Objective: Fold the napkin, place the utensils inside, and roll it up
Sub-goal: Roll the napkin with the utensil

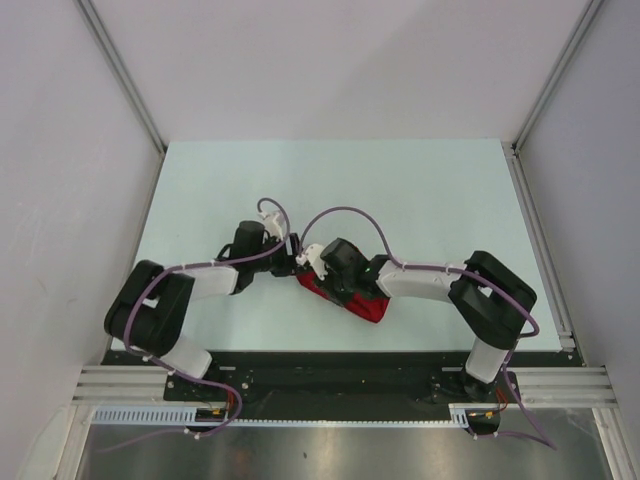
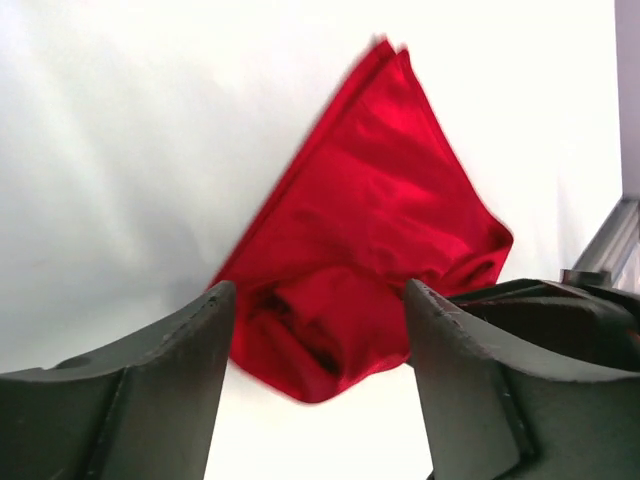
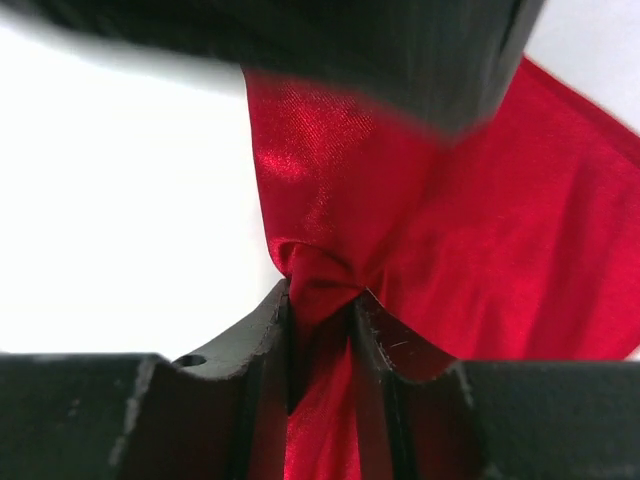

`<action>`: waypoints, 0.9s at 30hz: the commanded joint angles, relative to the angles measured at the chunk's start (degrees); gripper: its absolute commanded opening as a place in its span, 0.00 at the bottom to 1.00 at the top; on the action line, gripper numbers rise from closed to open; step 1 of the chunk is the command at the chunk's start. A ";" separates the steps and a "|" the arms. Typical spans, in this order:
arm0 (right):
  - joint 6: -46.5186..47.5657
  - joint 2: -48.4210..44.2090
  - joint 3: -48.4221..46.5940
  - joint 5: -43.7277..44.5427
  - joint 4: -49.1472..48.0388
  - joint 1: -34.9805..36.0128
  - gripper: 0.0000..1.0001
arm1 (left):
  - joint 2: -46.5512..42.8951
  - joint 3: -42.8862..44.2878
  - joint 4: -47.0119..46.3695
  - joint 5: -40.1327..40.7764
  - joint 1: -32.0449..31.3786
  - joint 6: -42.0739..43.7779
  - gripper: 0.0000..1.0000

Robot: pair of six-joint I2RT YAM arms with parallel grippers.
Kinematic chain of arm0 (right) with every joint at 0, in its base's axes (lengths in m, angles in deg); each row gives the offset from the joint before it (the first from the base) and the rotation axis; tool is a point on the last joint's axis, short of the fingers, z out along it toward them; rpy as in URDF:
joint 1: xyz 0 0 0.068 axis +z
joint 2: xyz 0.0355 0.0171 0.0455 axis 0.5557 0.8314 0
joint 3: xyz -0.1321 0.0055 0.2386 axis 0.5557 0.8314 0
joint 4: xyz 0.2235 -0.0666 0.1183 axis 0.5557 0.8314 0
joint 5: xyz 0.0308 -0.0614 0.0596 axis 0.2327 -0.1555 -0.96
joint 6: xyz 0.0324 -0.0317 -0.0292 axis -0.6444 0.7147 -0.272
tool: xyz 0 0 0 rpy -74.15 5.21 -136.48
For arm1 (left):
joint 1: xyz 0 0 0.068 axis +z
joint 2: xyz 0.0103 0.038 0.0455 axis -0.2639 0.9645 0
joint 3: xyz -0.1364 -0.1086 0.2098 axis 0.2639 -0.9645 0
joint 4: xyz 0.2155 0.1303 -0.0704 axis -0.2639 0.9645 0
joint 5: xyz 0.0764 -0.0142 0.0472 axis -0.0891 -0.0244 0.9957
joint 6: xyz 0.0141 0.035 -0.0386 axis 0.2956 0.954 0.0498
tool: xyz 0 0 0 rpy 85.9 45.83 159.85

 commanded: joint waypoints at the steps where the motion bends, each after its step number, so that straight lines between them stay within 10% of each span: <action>1: -1.79 1.22 -2.53 -16.96 5.36 -2.46 0.21 | -7.88 -1.76 1.97 5.36 2.48 2.04 0.75; 27: -5.13 21.08 -18.35 -56.09 12.48 -16.97 0.17 | -12.56 -16.01 -14.20 -0.60 -0.85 2.31 0.67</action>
